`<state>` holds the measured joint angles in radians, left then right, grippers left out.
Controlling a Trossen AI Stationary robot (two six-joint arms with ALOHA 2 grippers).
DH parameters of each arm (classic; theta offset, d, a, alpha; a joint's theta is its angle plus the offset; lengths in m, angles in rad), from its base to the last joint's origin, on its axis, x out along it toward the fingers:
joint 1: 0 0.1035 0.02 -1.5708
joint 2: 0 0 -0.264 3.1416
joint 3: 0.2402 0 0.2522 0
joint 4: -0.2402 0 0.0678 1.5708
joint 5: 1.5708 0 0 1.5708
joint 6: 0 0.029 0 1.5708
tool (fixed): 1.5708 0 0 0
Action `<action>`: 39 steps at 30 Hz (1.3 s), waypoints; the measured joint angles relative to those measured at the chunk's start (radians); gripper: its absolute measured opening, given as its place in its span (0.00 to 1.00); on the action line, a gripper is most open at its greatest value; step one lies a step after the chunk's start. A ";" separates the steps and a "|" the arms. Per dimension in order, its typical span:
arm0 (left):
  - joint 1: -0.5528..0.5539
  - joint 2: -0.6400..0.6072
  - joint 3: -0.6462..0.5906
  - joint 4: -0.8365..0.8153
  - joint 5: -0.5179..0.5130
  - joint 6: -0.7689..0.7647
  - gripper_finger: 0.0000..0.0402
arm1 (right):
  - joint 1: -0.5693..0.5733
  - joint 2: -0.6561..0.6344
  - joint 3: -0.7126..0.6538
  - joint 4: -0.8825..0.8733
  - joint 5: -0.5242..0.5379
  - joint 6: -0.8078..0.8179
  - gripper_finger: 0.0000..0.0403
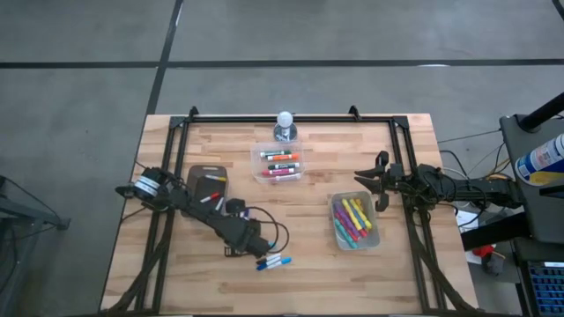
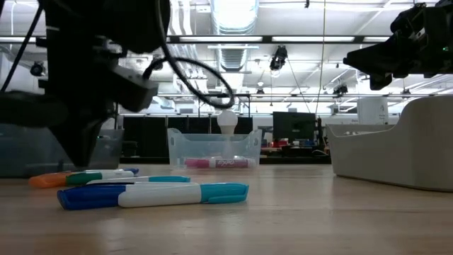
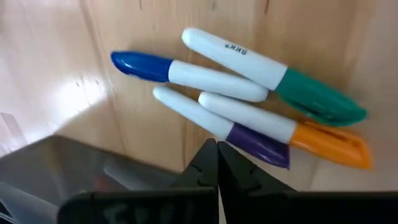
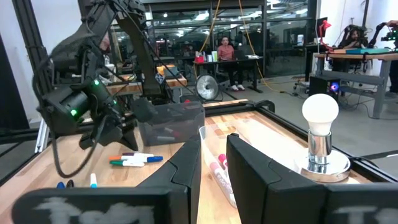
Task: Pick & Place Markers
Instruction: Put the right light blue mini marker into the transparent black bin
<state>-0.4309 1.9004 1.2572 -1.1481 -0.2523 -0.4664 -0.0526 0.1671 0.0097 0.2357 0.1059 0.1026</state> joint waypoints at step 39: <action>-0.069 -0.008 0.112 -0.047 -0.062 -0.316 0.17 | 0.000 0.000 0.000 0.000 0.000 0.001 0.17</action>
<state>-0.5002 1.8919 1.3689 -1.1946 -0.3145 -0.7826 -0.0527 0.1673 0.0097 0.2357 0.1059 0.1034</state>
